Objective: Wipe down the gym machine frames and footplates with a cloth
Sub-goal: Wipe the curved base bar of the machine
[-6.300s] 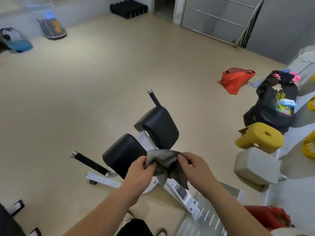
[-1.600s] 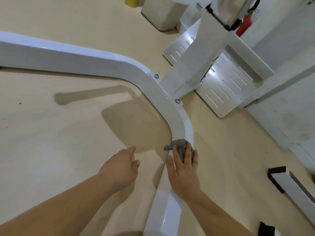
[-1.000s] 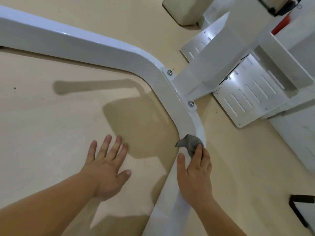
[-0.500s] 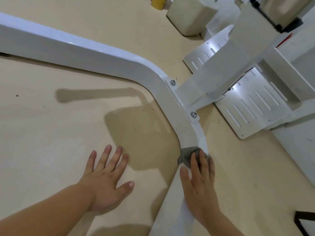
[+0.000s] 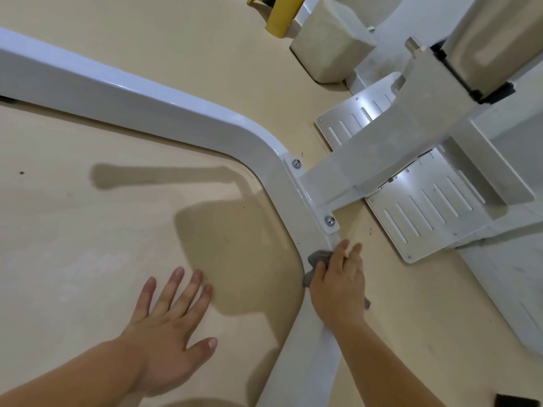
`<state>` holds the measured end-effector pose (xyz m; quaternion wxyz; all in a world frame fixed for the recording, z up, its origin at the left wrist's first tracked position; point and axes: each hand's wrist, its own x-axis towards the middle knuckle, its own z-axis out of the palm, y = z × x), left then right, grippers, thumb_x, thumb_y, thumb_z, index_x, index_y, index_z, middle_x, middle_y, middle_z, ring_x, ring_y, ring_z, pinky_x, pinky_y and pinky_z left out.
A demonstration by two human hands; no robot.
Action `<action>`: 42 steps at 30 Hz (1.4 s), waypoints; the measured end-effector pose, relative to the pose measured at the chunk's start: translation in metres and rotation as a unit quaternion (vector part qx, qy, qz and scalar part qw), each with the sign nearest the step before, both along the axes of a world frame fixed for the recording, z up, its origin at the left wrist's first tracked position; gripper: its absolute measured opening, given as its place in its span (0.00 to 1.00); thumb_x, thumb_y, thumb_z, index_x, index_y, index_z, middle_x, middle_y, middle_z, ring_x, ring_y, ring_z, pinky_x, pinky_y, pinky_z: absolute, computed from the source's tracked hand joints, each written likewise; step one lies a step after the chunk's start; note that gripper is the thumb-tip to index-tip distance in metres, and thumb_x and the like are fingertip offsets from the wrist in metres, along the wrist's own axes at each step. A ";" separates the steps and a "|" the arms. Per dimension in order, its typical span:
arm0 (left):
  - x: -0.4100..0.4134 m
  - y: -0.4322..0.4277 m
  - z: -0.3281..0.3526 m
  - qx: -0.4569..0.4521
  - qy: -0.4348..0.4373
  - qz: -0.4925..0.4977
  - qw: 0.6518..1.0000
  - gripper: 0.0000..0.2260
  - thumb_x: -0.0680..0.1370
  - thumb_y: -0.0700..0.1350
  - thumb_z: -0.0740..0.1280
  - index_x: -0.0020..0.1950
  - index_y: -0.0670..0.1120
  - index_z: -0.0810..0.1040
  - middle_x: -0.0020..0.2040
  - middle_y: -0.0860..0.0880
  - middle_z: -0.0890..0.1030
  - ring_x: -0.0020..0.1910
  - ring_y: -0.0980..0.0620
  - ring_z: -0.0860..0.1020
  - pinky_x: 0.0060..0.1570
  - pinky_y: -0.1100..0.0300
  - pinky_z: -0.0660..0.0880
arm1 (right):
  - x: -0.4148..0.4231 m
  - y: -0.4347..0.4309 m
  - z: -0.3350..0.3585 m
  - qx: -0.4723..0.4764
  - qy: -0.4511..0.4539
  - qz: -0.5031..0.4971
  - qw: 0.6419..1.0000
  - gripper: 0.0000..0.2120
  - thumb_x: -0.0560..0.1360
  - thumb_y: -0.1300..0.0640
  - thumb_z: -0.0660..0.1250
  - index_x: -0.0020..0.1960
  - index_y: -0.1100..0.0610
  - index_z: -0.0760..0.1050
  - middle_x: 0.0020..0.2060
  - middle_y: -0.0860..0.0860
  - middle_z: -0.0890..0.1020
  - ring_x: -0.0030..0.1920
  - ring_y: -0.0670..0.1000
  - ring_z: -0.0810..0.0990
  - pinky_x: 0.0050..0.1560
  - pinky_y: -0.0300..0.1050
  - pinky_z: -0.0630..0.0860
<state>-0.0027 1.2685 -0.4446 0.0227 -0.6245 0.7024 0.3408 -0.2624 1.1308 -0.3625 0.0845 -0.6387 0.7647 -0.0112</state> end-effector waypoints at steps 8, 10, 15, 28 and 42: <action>0.001 0.007 -0.007 -0.009 -0.046 -0.018 0.999 0.38 0.76 0.75 0.45 0.83 0.59 0.47 0.84 0.50 0.43 0.81 0.46 0.33 0.75 0.35 0.37 | 0.005 -0.036 0.009 0.004 -0.074 -0.107 0.992 0.28 0.85 0.51 0.48 0.82 0.55 0.44 0.79 0.69 0.49 0.72 0.69 0.64 0.65 0.65 0.70; -0.001 0.004 -0.003 -0.006 -0.036 -0.014 0.999 0.37 0.74 0.75 0.36 0.75 0.61 0.24 0.74 0.55 0.20 0.71 0.49 0.16 0.71 0.37 0.23 | 0.007 -0.061 0.006 0.028 -0.072 -0.100 0.992 0.27 0.86 0.54 0.45 0.83 0.57 0.42 0.80 0.65 0.49 0.73 0.69 0.65 0.66 0.66 0.69; 0.001 -0.001 0.007 0.064 -0.047 -0.040 0.996 0.38 0.78 0.72 0.41 0.77 0.56 0.23 0.72 0.54 0.16 0.69 0.47 0.15 0.71 0.36 0.23 | 0.000 0.009 0.002 0.007 -0.023 -0.049 0.999 0.31 0.84 0.45 0.49 0.84 0.49 0.42 0.75 0.57 0.62 0.66 0.64 0.73 0.60 0.60 0.73; 0.002 -0.001 0.006 0.083 -0.051 -0.059 0.993 0.41 0.67 0.74 0.35 0.72 0.58 0.20 0.71 0.55 0.16 0.70 0.46 0.16 0.71 0.38 0.23 | -0.005 0.024 0.016 0.073 -0.101 -0.062 0.990 0.47 0.77 0.53 0.62 0.82 0.52 0.31 0.82 0.49 0.48 0.76 0.60 0.66 0.72 0.59 0.68; -0.004 -0.001 0.010 0.083 -0.071 -0.047 0.993 0.39 0.78 0.70 0.44 0.76 0.56 0.21 0.71 0.53 0.16 0.70 0.46 0.15 0.70 0.36 0.22 | -0.021 0.018 0.009 0.090 -0.250 -0.212 0.940 0.31 0.65 0.45 0.74 0.62 0.56 0.66 0.45 0.51 0.85 0.48 0.55 0.83 0.46 0.52 0.80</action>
